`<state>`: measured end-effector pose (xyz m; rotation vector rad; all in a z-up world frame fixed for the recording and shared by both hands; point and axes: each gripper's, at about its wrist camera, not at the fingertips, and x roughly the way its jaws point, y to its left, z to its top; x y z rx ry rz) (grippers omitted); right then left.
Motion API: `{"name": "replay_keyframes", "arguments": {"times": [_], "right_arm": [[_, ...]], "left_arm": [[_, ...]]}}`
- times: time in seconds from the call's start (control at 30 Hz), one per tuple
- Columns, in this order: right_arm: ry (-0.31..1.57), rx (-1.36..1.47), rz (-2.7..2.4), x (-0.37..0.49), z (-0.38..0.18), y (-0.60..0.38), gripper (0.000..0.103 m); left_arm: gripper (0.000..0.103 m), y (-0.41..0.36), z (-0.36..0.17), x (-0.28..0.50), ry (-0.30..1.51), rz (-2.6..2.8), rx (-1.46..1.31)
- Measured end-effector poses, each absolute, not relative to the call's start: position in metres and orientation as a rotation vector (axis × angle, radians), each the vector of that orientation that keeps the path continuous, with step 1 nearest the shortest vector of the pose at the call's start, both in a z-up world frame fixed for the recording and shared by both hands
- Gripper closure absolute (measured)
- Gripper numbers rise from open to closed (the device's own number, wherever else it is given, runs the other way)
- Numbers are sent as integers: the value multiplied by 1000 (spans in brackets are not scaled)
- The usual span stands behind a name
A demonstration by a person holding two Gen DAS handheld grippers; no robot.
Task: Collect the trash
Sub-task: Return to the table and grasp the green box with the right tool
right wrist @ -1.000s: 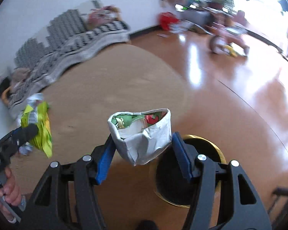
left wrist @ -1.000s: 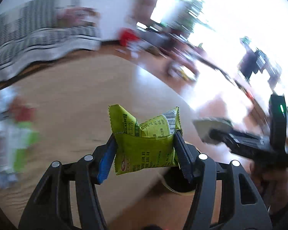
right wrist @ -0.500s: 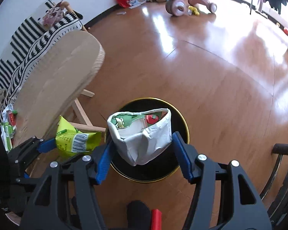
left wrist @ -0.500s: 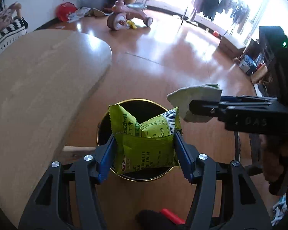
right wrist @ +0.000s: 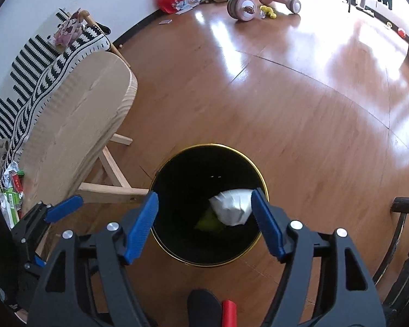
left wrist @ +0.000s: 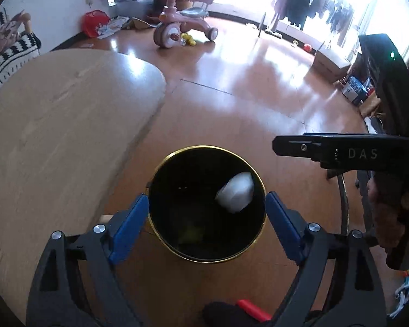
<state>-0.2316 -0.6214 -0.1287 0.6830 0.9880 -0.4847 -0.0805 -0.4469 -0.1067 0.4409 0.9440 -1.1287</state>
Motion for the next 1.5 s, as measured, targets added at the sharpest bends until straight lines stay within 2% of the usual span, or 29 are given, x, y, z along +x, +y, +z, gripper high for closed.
{"name": "replay_keyframes", "arguments": {"times": [0.17, 0.3, 0.6, 0.83, 1.03, 1.23, 1.5], "right_arm": [[950, 624, -456, -217, -101, -603, 29], [896, 563, -390, -187, -66, -570, 25], [837, 452, -88, -71, -8, -427, 20], [889, 470, 126, 15, -13, -298, 20], [948, 537, 193, 59, -40, -242, 20], [988, 573, 194, 78, -67, -222, 20], [1060, 688, 208, 98, -100, -218, 20]], "left_arm": [[18, -410, -74, -61, 891, -1061, 385], [16, -352, -40, -33, 848, -966, 285], [12, -159, 8, 21, 740, -617, 81], [11, 2, 9, 45, 725, -286, -39], [11, 91, -11, 47, 756, -131, -89], [11, 122, -34, 65, 832, -97, -185], [11, 97, -62, 96, 906, -92, -181]]}}
